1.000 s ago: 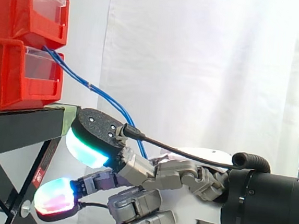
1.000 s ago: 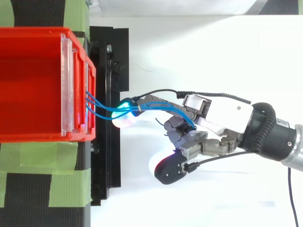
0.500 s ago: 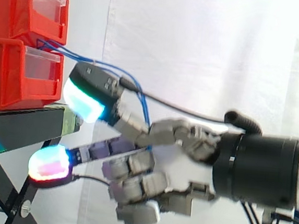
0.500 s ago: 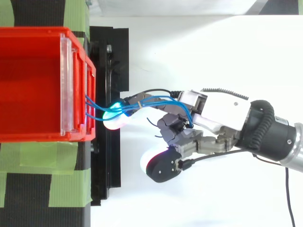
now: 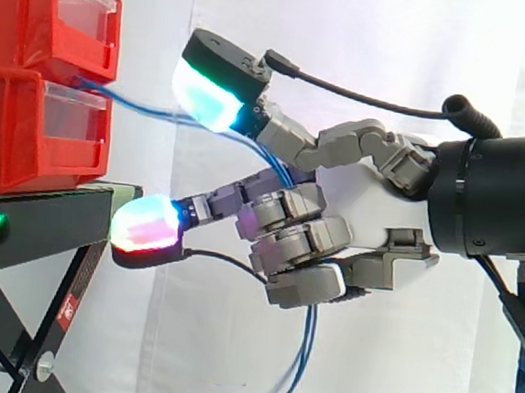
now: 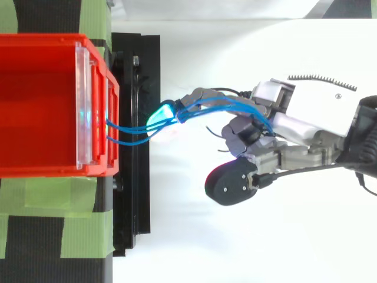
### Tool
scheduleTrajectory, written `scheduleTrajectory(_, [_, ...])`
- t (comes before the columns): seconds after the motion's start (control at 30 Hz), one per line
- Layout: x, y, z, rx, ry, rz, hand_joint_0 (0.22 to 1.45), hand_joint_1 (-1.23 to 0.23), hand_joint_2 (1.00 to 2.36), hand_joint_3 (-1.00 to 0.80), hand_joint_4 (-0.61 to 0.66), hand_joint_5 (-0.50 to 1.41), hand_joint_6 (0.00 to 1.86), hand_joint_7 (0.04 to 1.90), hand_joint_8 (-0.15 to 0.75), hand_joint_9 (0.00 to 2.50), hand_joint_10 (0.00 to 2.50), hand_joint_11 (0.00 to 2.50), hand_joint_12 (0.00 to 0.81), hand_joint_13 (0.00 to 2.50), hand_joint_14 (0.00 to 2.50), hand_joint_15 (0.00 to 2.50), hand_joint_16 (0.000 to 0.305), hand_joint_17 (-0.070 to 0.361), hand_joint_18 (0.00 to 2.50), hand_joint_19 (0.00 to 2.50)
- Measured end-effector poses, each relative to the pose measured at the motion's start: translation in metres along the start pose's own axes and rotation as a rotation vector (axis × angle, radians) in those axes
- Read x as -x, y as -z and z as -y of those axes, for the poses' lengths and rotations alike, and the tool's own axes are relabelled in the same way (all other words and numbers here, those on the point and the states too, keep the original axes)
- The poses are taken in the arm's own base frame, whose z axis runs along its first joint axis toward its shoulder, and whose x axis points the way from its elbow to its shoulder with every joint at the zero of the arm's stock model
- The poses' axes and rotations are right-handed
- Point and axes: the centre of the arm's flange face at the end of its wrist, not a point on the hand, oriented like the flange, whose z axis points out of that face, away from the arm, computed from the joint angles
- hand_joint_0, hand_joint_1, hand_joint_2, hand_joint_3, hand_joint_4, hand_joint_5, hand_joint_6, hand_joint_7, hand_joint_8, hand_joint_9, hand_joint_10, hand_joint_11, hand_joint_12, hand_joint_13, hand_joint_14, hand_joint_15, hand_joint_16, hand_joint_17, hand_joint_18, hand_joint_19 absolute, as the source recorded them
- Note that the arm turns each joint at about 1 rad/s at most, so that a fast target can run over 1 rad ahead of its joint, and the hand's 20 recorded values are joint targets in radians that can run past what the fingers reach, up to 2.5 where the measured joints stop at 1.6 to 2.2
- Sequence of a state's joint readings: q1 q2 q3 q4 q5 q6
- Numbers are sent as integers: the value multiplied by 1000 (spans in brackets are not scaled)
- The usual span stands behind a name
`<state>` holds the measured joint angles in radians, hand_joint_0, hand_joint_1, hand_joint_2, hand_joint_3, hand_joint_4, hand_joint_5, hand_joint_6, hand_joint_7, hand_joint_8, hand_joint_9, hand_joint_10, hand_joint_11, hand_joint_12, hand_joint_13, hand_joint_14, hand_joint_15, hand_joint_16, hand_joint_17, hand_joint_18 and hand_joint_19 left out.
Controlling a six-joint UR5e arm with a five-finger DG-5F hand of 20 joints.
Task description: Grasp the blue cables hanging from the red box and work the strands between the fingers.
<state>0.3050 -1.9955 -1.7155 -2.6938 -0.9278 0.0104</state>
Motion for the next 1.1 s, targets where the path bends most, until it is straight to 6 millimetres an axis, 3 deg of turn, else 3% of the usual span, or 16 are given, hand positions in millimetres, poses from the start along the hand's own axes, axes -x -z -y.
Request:
scheduleTrajectory(0.53, [8,-12,-18,23,-59,20,741,-600,1000,-1000,174,113,9,1134,362,816,2500,2295,407,1005,2500,1461,58,131,1396,1483])
scheduleTrajectory(0.87, [13,-5,-46,58,-71,15,782,-625,1000,-1000,138,183,3,1261,362,816,2500,2295,407,1005,2500,1461,58,131,1396,1483])
scheduleTrajectory(1.1, [15,-2,-51,54,-52,17,816,-641,1002,-938,126,213,0,1317,362,816,2500,2295,407,1005,2500,1461,58,131,1396,1483])
